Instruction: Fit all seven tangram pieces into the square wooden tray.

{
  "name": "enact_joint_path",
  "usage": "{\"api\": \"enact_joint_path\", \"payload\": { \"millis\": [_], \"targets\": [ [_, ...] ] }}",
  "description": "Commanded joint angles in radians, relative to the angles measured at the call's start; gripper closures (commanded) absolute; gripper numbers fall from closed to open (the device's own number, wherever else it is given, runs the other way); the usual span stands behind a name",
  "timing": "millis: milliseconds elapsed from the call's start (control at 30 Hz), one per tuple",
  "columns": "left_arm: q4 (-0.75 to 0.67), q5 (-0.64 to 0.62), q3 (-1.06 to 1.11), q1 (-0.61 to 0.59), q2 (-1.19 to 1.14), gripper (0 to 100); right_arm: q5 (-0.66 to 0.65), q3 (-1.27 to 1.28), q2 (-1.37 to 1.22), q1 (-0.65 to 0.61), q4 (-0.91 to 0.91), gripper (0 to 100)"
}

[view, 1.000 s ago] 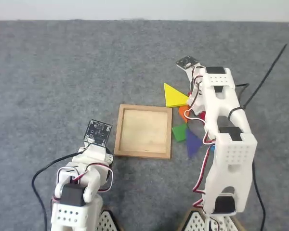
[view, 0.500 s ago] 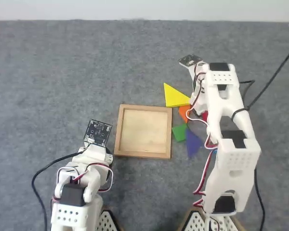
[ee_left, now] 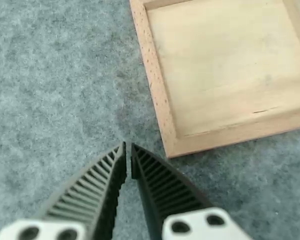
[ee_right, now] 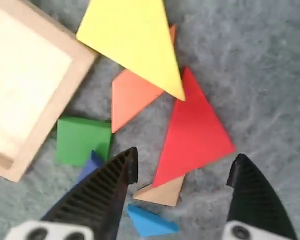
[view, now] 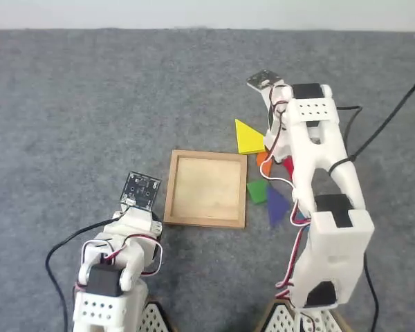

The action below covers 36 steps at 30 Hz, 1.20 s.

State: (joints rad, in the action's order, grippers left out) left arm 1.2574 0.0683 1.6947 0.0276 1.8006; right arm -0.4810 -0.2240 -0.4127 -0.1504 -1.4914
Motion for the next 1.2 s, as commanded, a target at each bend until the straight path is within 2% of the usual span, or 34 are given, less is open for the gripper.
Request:
{"api": "enact_joint_path", "payload": {
  "millis": [0,67,133,333,633,767,1067,1167],
  "targets": [
    [0.003,0.003,-0.01,-0.005,0.015,98,-0.049,-0.018,-0.005,-0.002,-0.004,60.9],
    [0.003,0.003,-0.01,-0.005,0.015,98,-0.069,-0.023,-0.039,-0.002,-0.004,54.6],
    [0.003,0.003,-0.01,-0.005,0.015,98,-0.068,-0.023,-0.062,-0.002,-0.004,52.9],
    [0.003,0.003,-0.01,-0.005,0.015,98,-0.051,0.0,-0.096,0.031,0.09,56.8],
    [0.003,0.003,-0.01,-0.005,0.015,98,-0.051,0.081,-0.133,0.061,0.176,57.3],
    [0.003,0.003,-0.01,-0.005,0.015,98,-0.051,0.087,-0.174,0.073,0.213,63.4],
    [0.003,0.003,-0.01,-0.005,0.015,98,-0.043,0.086,-0.189,0.071,0.217,64.3],
    [0.003,0.003,-0.01,-0.005,0.015,98,-0.041,0.087,-0.189,0.073,0.217,69.7]
  ]
}}
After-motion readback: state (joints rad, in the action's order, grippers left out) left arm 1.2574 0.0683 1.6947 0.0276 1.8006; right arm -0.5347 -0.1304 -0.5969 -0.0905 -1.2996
